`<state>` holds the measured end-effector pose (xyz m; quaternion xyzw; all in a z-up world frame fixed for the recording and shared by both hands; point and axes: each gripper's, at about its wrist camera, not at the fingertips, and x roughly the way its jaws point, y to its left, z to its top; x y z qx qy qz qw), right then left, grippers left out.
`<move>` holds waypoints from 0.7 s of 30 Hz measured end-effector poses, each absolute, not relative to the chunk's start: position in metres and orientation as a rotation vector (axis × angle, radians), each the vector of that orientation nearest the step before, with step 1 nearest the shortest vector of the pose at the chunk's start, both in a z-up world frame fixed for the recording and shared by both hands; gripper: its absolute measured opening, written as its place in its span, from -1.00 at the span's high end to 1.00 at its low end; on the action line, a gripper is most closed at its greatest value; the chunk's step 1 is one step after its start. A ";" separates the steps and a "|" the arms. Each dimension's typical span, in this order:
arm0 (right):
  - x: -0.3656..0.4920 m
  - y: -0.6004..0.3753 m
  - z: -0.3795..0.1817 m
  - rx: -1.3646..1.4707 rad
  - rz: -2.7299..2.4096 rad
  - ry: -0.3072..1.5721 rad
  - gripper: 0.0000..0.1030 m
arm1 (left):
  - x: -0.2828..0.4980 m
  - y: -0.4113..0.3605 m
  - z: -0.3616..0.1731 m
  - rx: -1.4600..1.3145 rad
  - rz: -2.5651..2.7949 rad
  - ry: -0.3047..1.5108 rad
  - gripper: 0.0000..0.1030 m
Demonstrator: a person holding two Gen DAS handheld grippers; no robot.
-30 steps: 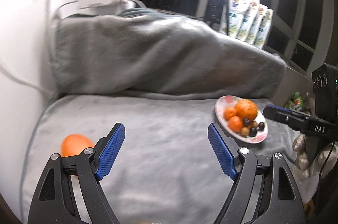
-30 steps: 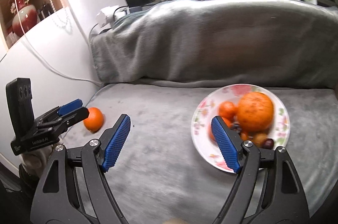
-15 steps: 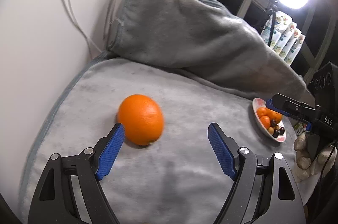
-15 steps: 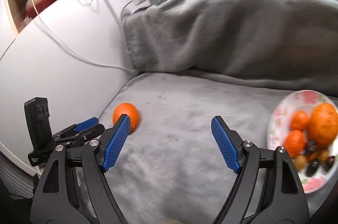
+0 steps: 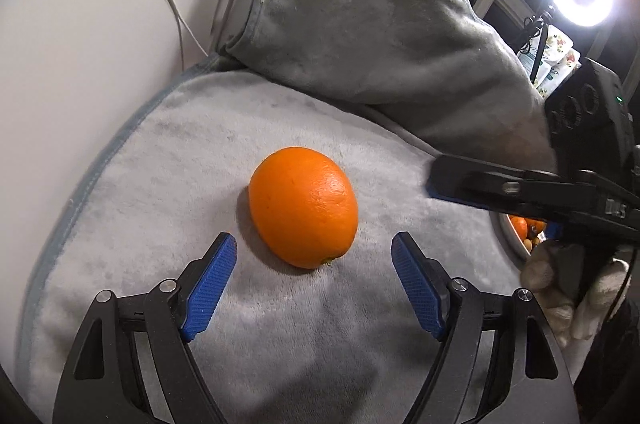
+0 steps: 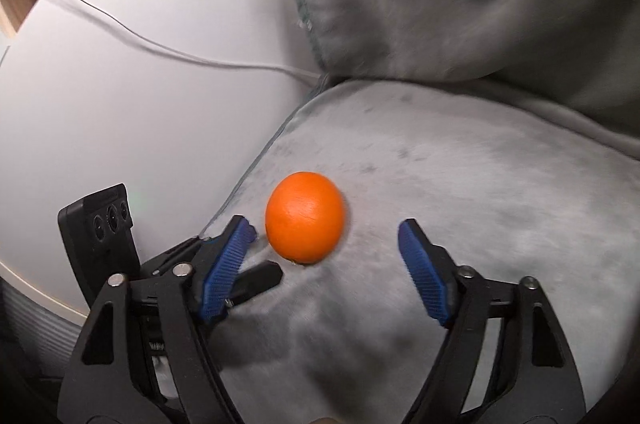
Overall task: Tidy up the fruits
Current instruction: 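Close the right gripper around the orange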
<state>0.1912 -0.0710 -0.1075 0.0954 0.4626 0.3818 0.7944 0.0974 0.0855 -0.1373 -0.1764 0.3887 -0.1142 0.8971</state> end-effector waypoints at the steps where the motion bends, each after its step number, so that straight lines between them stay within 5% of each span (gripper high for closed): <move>1: 0.194 -0.067 -0.110 0.207 0.825 1.005 -0.40 | 0.099 0.085 -0.138 -0.369 -0.241 0.809 -0.48; 10: 0.220 -0.043 -0.137 0.274 0.869 1.099 -0.25 | 0.109 0.089 -0.145 -0.401 -0.261 0.828 -0.43; 21: 0.225 -0.033 -0.142 0.291 0.886 1.119 -0.17 | 0.115 0.087 -0.151 -0.409 -0.270 0.860 -0.15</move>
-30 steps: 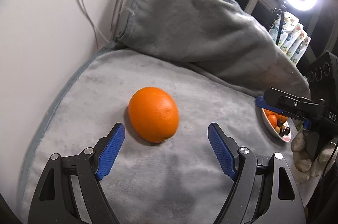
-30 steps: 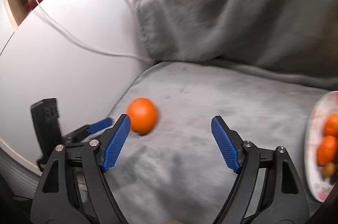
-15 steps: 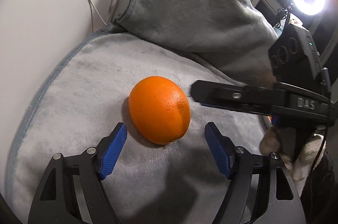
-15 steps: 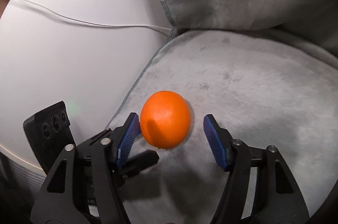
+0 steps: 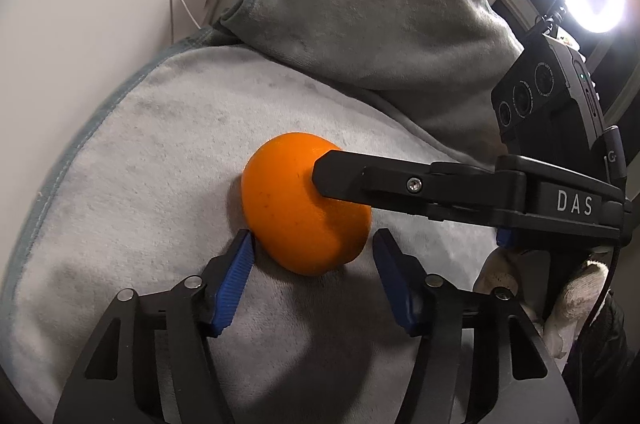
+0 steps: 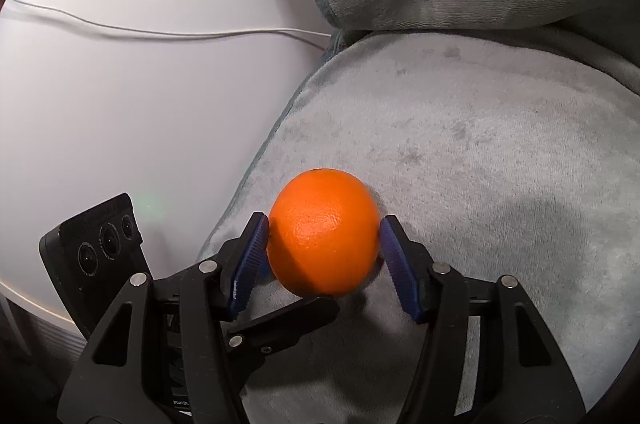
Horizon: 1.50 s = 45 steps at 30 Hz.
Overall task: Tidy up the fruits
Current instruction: 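Close the right gripper around the orange, then lift the orange with the right gripper and carry it to the plate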
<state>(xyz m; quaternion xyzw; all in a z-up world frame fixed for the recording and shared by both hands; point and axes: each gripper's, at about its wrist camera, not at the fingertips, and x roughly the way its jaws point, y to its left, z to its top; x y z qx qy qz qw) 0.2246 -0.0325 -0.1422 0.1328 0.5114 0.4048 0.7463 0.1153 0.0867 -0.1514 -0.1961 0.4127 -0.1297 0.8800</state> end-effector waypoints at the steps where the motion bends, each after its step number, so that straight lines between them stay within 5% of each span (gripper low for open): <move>1: 0.225 -0.033 -0.142 0.293 0.886 1.118 -0.17 | 0.114 0.086 -0.151 -0.404 -0.269 0.858 -0.15; 45: 0.138 -0.242 -0.103 0.461 0.640 0.875 -0.16 | 0.099 -0.107 -0.095 -0.173 -0.543 0.783 -0.15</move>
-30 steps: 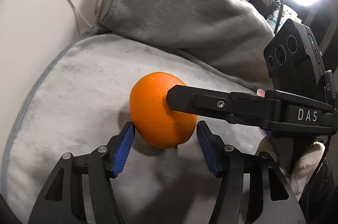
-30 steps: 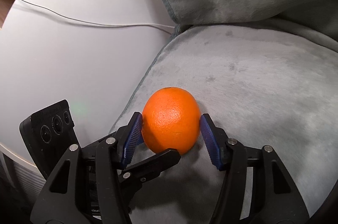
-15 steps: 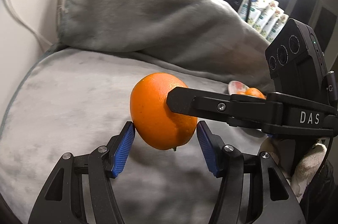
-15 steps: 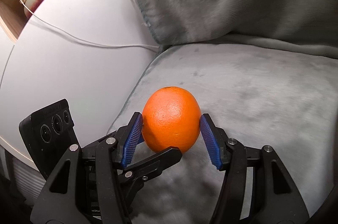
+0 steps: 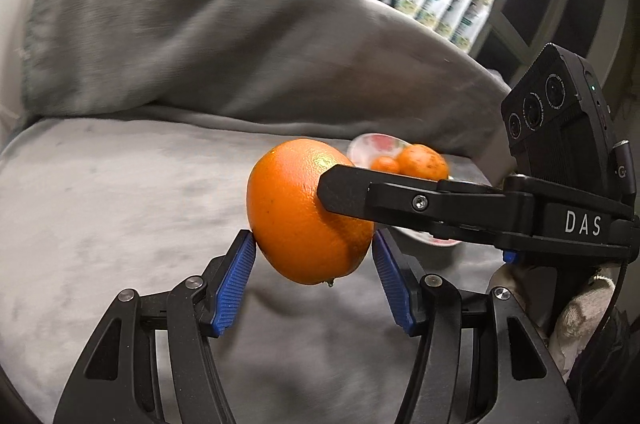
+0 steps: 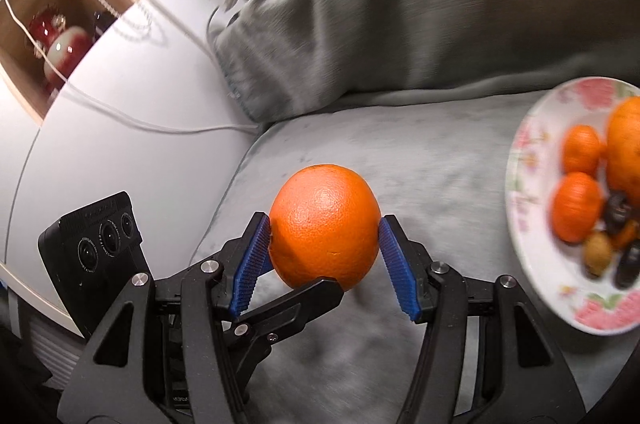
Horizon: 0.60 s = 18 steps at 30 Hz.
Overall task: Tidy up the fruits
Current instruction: 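Lift the orange with the right gripper and carry it to the plate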
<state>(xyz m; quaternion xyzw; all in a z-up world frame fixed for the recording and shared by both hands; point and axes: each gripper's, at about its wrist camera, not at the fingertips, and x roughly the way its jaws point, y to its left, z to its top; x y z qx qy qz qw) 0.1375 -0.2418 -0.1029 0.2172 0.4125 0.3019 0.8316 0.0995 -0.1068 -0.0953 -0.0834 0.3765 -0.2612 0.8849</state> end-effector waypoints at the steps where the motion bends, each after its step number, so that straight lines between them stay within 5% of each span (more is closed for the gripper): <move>1: 0.136 -0.249 -0.103 0.467 0.631 0.869 -0.16 | 0.100 -0.113 -0.095 -0.168 -0.555 0.784 -0.15; 18: 0.115 -0.350 -0.100 0.536 0.481 0.809 -0.16 | 0.100 -0.199 -0.092 -0.076 -0.694 0.803 -0.15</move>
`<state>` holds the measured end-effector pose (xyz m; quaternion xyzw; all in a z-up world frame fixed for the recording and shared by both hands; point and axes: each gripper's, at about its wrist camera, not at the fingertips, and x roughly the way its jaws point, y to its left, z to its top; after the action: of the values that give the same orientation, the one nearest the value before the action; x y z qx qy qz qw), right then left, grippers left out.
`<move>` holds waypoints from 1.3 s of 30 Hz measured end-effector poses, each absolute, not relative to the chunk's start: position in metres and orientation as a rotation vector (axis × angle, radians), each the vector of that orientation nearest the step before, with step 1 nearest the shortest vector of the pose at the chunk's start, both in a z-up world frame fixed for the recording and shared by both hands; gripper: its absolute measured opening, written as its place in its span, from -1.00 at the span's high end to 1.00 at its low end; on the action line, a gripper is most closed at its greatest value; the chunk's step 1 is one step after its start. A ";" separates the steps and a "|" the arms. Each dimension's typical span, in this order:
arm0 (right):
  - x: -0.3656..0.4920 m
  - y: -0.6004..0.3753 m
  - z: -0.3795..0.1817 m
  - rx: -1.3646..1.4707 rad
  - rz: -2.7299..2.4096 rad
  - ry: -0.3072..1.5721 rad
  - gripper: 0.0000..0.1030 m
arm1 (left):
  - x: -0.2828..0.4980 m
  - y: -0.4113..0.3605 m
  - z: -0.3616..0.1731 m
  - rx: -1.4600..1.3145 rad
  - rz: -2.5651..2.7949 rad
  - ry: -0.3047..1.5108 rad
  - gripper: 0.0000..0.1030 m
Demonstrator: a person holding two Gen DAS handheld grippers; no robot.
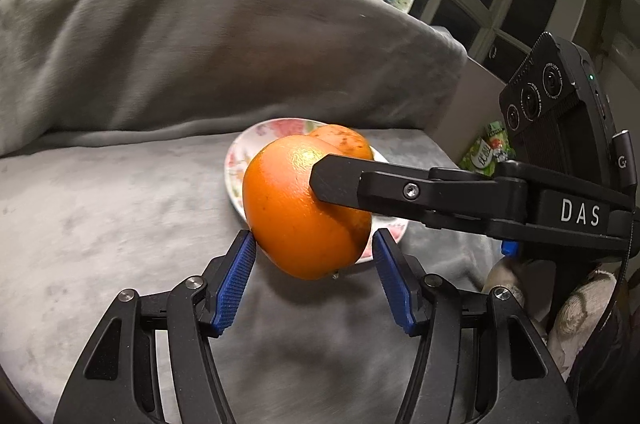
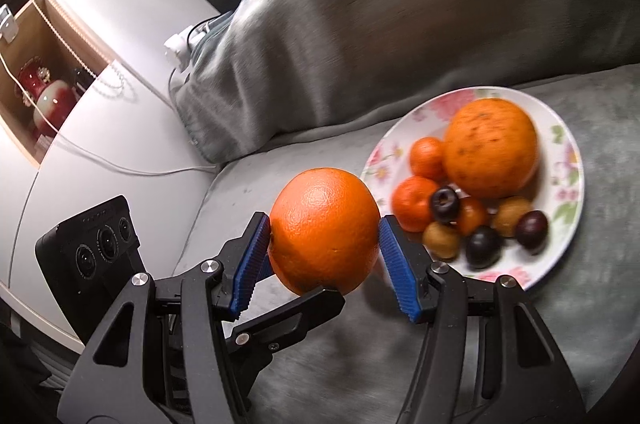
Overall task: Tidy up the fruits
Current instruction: 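Lift the orange with the right gripper and carry it to the plate, then lower the orange onto the plate rim and open the right gripper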
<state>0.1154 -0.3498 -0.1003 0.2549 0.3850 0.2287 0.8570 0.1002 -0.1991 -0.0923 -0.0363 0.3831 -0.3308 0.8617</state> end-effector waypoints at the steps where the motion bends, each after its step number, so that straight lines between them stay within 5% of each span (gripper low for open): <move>1: 0.115 -0.353 -0.101 0.540 0.477 0.808 -0.16 | 0.100 -0.202 -0.093 -0.072 -0.698 0.805 -0.15; 39: 0.114 -0.373 -0.097 0.535 0.402 0.807 -0.16 | 0.102 -0.228 -0.101 -0.010 -0.725 0.814 -0.15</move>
<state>0.1137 -0.3731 -0.0966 0.2555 0.3852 0.1921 0.8657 0.1016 -0.2277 -0.1013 -0.0048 0.3872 -0.3450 0.8550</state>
